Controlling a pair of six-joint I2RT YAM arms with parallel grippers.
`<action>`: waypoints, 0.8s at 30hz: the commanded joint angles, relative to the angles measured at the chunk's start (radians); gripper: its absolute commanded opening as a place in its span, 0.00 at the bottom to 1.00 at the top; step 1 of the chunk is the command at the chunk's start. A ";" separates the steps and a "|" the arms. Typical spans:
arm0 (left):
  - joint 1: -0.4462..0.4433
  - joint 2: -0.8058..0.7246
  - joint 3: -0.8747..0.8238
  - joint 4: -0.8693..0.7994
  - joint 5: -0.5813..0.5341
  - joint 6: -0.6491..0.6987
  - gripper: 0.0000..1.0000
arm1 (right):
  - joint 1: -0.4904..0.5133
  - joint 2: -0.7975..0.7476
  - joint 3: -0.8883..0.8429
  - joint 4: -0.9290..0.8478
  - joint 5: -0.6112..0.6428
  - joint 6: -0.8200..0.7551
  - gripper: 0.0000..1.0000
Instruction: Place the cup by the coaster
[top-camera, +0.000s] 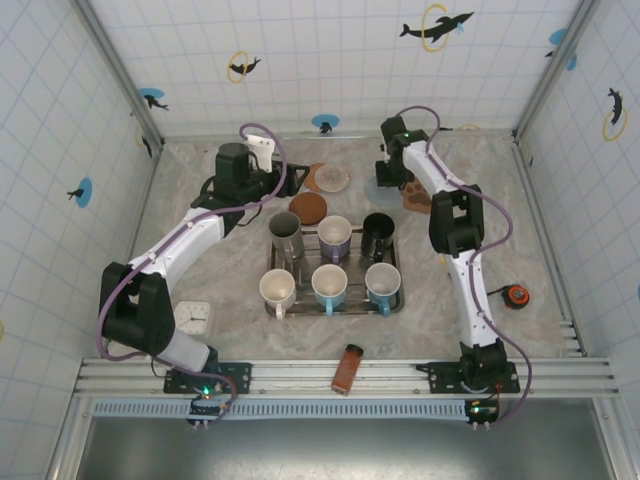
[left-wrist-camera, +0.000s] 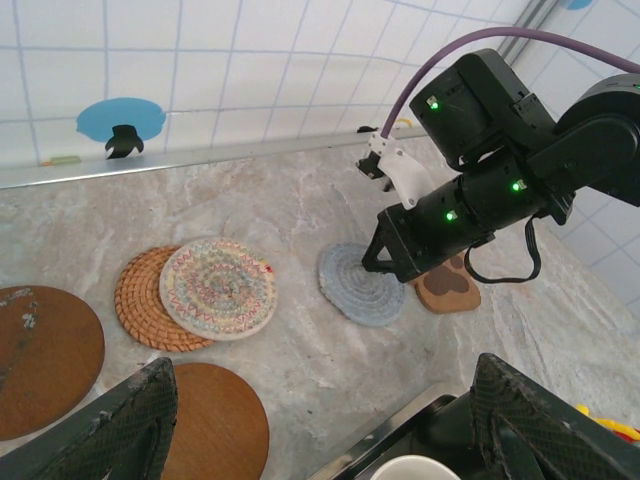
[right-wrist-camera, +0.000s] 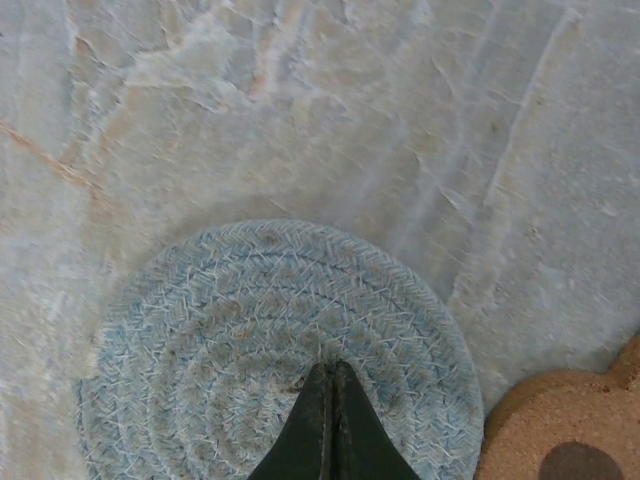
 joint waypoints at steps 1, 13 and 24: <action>-0.007 0.007 0.028 -0.009 0.005 0.020 0.77 | -0.009 -0.024 -0.053 -0.099 0.033 -0.025 0.00; -0.009 0.008 0.038 -0.014 0.002 0.027 0.77 | -0.028 -0.026 -0.062 -0.109 0.041 -0.048 0.00; -0.010 0.009 0.034 -0.015 0.000 0.027 0.77 | -0.049 -0.032 -0.033 -0.138 0.036 -0.078 0.00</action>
